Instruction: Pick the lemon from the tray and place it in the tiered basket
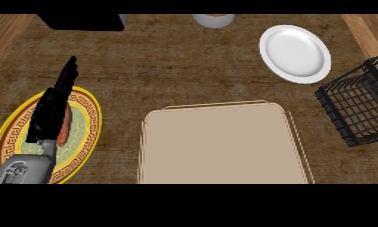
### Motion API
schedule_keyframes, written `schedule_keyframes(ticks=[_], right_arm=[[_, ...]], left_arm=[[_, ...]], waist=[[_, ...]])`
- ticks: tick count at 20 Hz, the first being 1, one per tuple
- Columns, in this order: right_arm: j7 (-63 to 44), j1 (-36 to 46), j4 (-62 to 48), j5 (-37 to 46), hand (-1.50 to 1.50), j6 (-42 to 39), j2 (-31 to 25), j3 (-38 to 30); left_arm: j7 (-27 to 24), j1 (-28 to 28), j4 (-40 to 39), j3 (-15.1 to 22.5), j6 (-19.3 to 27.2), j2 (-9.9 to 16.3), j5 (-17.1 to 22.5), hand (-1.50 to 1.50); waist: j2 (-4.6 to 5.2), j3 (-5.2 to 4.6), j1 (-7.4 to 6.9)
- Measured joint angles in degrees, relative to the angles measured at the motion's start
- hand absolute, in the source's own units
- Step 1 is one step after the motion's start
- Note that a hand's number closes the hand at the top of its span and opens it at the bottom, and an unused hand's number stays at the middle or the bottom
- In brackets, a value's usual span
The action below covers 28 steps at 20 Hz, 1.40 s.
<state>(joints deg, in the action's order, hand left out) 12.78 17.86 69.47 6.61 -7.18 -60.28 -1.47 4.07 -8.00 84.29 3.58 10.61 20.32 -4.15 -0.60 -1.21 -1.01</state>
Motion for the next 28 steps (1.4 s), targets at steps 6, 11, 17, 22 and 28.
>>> schedule_keyframes(ticks=[6,11,17,22,28], right_arm=[[1.4,1.4,-2.8,-5.2,-1.50,-1.8,3.1,-5.0],[1.9,3.3,-7.3,-9.7,-1.50,-4.8,1.2,-11.6],[-1.7,3.7,-15.7,-14.0,-1.50,-11.7,-4.8,-18.4],[4.3,1.3,-28.1,-14.9,-1.50,-20.4,-10.0,-22.3],[15.5,-1.3,-41.8,-13.5,-1.50,-26.9,-14.6,-25.2]], left_arm=[[1.7,-1.6,-0.4,-1.1,-0.8,0.1,0.2,0.00],[0.4,-1.0,-1.1,-1.5,-1.1,-0.2,-0.2,0.00],[-0.5,-1.1,-1.8,-3.0,-2.3,0.2,0.0,0.00],[-1.0,-0.3,-1.6,-2.4,-1.7,-1.1,-0.9,0.00],[-0.8,-0.2,-0.8,-2.5,-2.2,-1.3,-1.1,0.00]], waist=[[0.06,0.32,0.67],[0.42,0.86,0.80],[0.58,1.13,0.92],[0.75,1.26,0.83],[0.96,1.45,0.33]])
